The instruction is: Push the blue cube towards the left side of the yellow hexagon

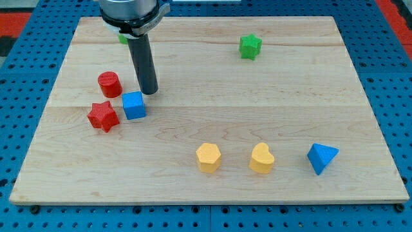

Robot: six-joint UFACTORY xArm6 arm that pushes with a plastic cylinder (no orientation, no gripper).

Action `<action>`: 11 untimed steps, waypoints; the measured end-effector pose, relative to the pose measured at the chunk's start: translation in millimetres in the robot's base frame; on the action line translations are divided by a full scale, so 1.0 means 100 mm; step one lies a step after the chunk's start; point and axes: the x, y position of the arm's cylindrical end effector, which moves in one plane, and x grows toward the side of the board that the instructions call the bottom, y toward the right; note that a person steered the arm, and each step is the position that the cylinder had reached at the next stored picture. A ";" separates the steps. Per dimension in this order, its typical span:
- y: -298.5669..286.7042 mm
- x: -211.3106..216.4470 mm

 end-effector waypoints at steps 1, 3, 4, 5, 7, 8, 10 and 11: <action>0.00 -0.02; -0.15 -0.20; -0.38 -0.20; -0.40 -0.20; -0.21 0.16; 0.03 0.32; -0.18 0.25; -0.36 0.46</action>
